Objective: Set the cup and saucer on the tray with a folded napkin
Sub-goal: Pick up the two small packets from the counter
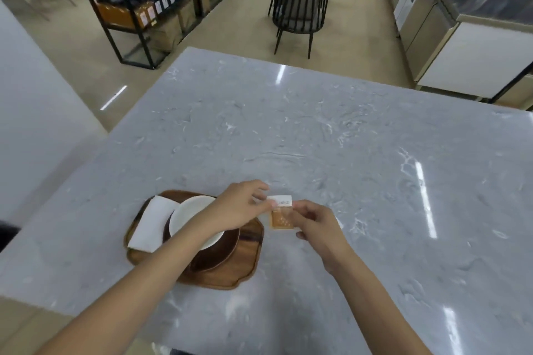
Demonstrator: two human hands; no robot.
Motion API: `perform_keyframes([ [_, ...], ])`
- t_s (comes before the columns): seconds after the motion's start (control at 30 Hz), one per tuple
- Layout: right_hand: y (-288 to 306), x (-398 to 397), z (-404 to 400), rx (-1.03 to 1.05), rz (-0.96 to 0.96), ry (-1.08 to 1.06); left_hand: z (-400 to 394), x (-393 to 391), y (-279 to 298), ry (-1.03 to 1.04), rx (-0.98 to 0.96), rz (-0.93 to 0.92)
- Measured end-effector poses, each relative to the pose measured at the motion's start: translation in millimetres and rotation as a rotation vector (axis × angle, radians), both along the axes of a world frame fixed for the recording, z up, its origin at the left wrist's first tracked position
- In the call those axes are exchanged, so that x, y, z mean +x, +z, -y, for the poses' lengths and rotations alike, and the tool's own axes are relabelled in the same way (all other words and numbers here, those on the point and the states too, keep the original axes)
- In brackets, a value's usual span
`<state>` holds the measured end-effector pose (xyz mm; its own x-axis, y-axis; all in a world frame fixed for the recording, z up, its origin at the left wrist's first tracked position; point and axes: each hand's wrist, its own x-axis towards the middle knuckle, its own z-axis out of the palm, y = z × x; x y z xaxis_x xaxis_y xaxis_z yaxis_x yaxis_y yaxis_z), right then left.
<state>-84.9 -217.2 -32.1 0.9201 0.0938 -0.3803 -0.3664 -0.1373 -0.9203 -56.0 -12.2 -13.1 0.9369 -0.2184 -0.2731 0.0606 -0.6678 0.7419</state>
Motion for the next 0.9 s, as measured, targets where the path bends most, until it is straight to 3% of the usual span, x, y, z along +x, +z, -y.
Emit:
perform_keyframes([
  [0.23,17,-23,-5,0.113,-0.002,-0.028,15,-35,0,0.179,-0.490,-0.074],
  [0.57,-11,-50,25,0.135,-0.055,-0.002,40,-84,-31,0.309,-0.719,-0.136],
  [0.63,-18,-47,38,0.010,0.047,-0.078,44,-94,-38,0.395,-0.716,-0.119],
  [0.73,-30,-33,60,-0.484,0.361,-0.137,48,-109,-49,0.481,-0.718,-0.106],
  [0.8,-33,-22,69,-0.680,0.363,-0.120,50,-117,-55,0.508,-0.714,-0.108],
  [0.9,-46,-7,76,-0.878,0.205,0.001,55,-122,-61,0.515,-0.703,-0.112],
])
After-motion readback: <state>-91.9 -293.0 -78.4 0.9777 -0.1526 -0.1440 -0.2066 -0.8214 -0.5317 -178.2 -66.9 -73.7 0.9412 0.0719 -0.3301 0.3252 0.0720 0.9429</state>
